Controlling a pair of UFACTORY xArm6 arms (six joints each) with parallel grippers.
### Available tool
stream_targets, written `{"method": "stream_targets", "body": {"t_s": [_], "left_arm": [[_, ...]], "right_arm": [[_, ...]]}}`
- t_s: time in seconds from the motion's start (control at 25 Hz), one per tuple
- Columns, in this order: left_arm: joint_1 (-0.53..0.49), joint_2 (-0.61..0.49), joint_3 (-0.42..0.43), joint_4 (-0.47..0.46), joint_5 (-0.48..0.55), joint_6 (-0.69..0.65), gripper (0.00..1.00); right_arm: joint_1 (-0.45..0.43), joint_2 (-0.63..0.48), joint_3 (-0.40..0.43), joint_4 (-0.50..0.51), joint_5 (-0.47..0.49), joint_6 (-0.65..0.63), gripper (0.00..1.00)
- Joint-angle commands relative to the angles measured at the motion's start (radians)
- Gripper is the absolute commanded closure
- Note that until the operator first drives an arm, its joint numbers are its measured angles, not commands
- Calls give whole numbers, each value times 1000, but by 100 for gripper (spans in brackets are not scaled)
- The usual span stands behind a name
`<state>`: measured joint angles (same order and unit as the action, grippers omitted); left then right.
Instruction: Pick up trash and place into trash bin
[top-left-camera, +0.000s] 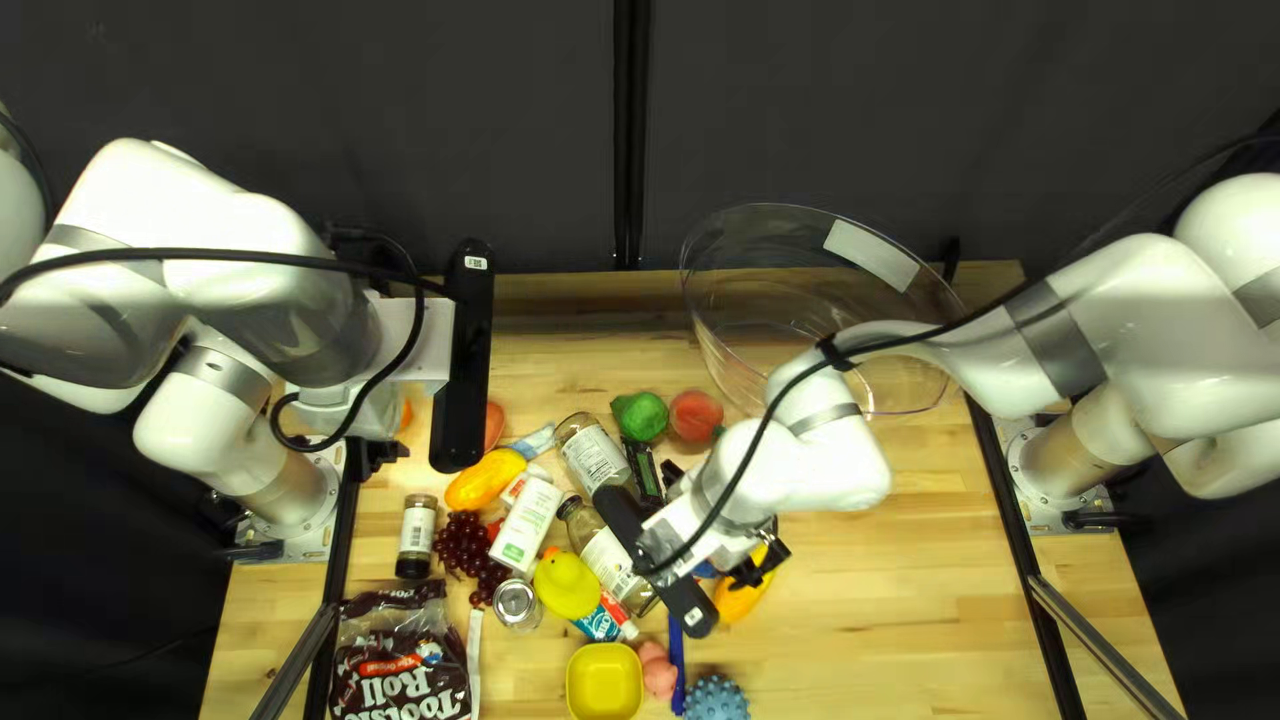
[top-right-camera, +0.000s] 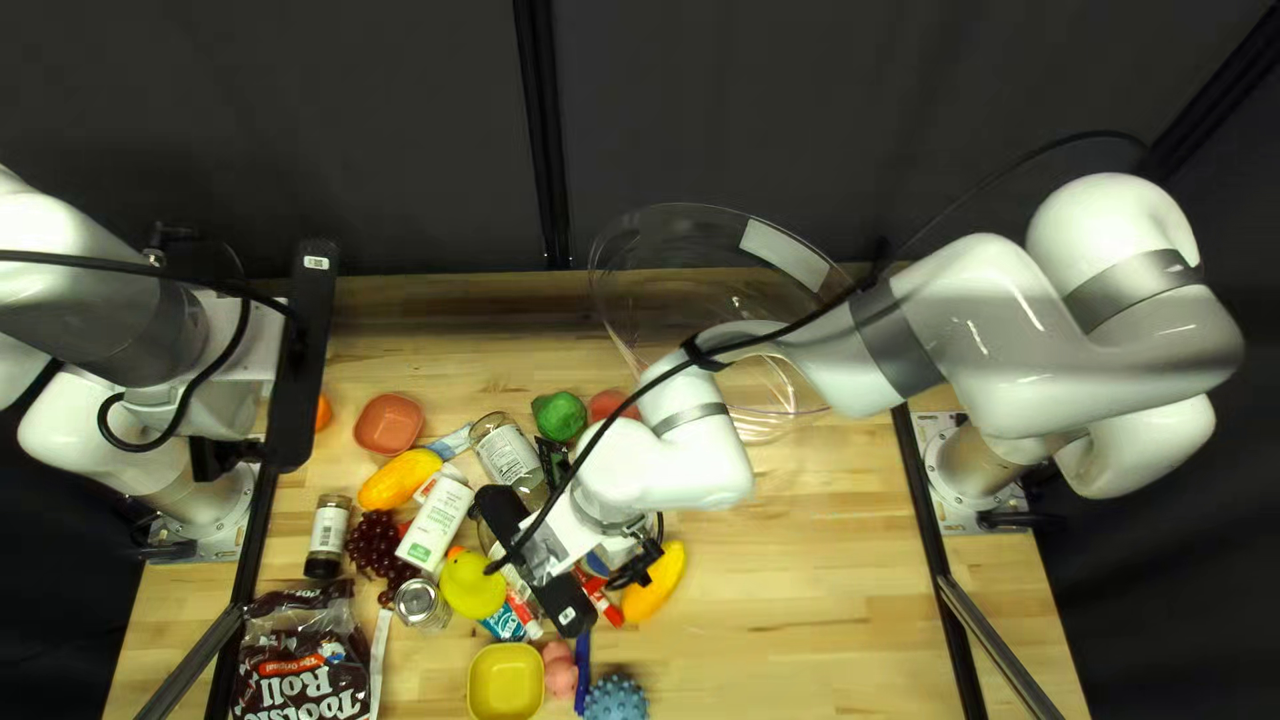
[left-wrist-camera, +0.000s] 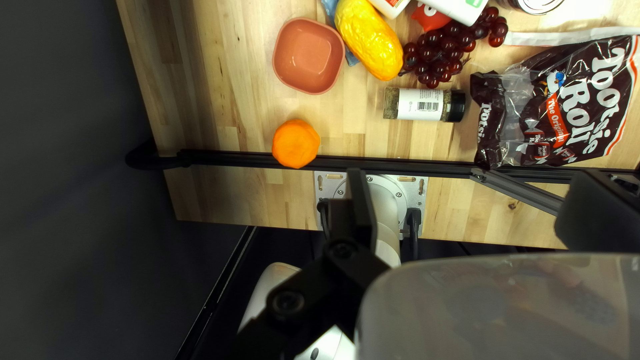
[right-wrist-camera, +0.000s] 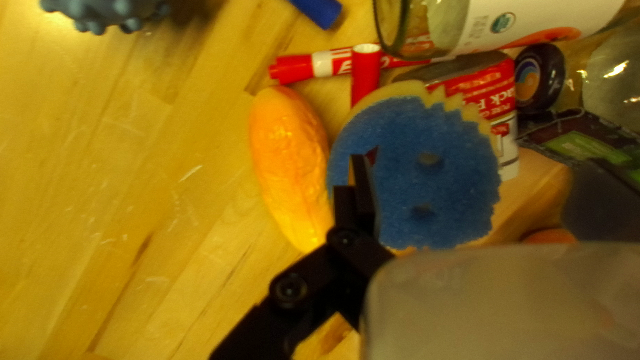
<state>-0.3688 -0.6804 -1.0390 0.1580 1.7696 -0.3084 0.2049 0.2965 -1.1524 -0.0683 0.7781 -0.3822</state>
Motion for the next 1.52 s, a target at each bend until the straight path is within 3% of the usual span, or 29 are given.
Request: {"method": "stream_targets", "body": {"t_s": [0.04,0.12,0.16,0.2,0.32,0.44,0.56,0.6,0.64,0.68,0.72,1.0,1.32,1.4,1.52], "left_arm": [[0,0,0,0,0,0,0],[0,0,0,0,0,0,0],[0,0,0,0,0,0,0],[0,0,0,0,0,0,0],[0,0,0,0,0,0,0],[0,0,0,0,0,0,0],[0,0,0,0,0,0,0],[0,0,0,0,0,0,0],[0,0,0,0,0,0,0],[0,0,0,0,0,0,0],[0,0,0,0,0,0,0],[0,0,0,0,0,0,0],[0,0,0,0,0,0,0],[0,0,0,0,0,0,0],[0,0,0,0,0,0,0]], "right_arm": [[-18,14,3,38,-4,-33,0],[-25,19,0,57,-2,-53,0],[-29,23,-4,70,1,-68,10],[-31,26,-7,77,3,-73,13],[-41,31,-7,104,3,-92,9],[-52,24,15,135,-13,-102,16],[-58,27,14,153,-13,-109,28],[-59,29,11,156,-11,-110,43],[-61,33,7,160,-7,-113,50],[-61,34,6,161,-6,-113,92],[-63,39,2,165,-3,-115,95],[-63,31,-2,169,19,-108,100],[-13,-83,42,53,45,25,100],[6,-137,54,9,73,70,100],[56,-296,55,-113,218,183,100]]}}
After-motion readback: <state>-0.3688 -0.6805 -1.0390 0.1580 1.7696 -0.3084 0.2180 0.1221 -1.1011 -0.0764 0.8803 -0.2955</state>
